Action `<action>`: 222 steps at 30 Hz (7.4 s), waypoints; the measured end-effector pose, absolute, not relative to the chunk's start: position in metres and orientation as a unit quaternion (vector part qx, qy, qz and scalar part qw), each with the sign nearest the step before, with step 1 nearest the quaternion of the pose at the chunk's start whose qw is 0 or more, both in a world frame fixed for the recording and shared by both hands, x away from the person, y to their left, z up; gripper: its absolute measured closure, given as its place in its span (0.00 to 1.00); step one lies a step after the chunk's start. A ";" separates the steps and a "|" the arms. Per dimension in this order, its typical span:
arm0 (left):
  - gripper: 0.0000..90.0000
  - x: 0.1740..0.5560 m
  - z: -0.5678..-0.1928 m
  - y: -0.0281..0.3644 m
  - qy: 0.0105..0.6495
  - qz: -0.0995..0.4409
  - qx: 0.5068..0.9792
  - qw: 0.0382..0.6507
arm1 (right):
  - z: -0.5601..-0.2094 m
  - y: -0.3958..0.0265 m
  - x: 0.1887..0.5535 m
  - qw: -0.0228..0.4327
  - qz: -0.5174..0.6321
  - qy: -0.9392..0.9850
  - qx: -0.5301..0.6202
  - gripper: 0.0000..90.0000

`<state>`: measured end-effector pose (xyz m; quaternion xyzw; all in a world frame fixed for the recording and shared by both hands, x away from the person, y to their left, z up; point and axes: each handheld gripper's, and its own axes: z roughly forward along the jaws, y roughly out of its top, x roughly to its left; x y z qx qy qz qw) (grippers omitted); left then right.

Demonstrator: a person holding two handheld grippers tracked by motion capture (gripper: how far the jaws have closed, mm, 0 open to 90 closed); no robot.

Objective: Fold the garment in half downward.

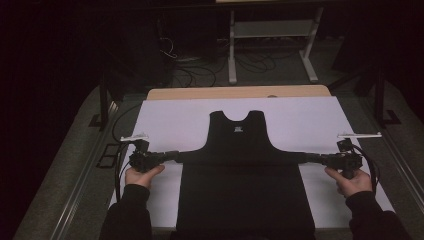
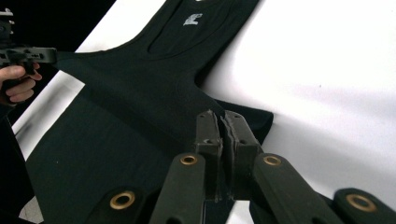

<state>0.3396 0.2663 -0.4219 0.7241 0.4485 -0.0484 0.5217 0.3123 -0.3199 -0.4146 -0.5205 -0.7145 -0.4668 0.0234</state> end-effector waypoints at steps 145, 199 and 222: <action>0.00 0.396 -0.381 0.233 0.377 0.031 0.797 0.471 | -0.367 -0.287 0.376 -0.062 -0.421 -0.794 -0.434 0.00; 0.00 0.456 -0.410 0.186 0.402 0.007 0.802 0.442 | -0.395 -0.240 0.445 -0.064 -0.387 -0.805 -0.446 0.00; 0.00 0.460 -0.438 0.162 0.395 -0.017 0.808 0.437 | -0.424 -0.214 0.450 -0.040 -0.364 -0.815 -0.449 0.00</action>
